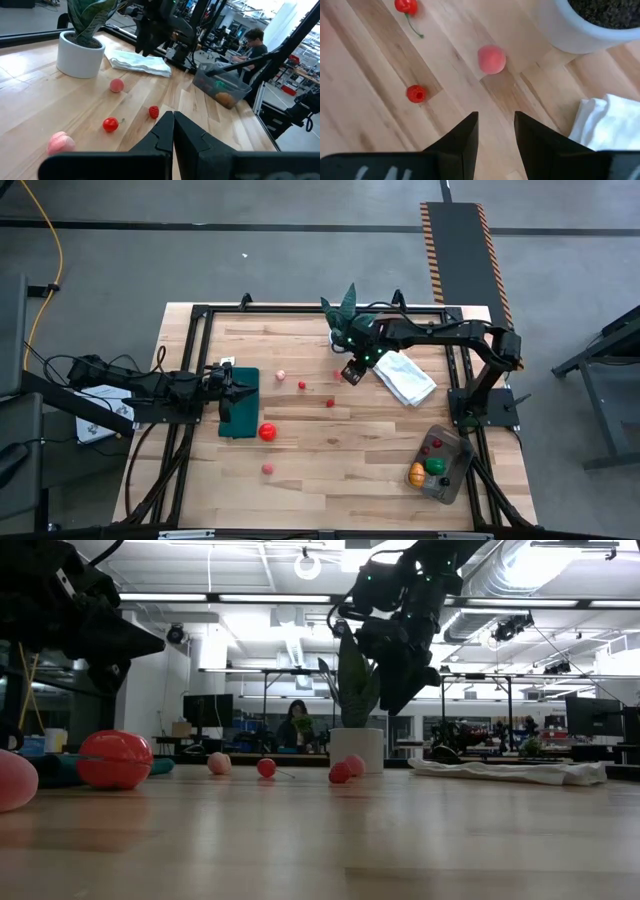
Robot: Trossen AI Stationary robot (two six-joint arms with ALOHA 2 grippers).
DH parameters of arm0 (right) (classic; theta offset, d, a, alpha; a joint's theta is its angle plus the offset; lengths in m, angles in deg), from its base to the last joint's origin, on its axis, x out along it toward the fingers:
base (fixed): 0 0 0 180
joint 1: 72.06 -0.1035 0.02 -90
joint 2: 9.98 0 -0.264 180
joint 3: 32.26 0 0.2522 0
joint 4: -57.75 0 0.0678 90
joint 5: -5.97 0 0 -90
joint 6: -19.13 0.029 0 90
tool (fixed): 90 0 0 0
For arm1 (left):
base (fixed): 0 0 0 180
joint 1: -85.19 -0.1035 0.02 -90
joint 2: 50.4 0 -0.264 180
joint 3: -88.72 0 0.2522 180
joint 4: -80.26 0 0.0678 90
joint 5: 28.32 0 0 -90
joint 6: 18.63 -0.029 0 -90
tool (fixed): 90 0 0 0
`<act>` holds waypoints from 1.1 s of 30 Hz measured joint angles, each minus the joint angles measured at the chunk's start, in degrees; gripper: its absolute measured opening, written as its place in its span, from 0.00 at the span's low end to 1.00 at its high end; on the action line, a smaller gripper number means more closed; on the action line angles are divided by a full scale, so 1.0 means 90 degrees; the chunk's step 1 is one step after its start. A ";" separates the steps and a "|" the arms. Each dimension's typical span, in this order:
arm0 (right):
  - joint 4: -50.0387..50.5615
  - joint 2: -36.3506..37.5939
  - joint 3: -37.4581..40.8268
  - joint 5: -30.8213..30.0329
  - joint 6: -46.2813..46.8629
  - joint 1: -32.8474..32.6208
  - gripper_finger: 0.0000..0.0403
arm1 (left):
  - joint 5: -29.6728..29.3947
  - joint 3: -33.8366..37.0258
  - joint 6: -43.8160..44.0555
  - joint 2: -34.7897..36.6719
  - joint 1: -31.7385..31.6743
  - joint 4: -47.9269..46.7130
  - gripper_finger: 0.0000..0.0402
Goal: Pick and placing Produce into tupperware
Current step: Put the top right pink peach into the black bin
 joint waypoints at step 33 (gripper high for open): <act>-0.0886 0.0049 0.0001 -0.3462 0.2804 -0.1865 0.29 | 0.0005 -0.0002 0.0109 0.0000 0.0000 0.0000 0.00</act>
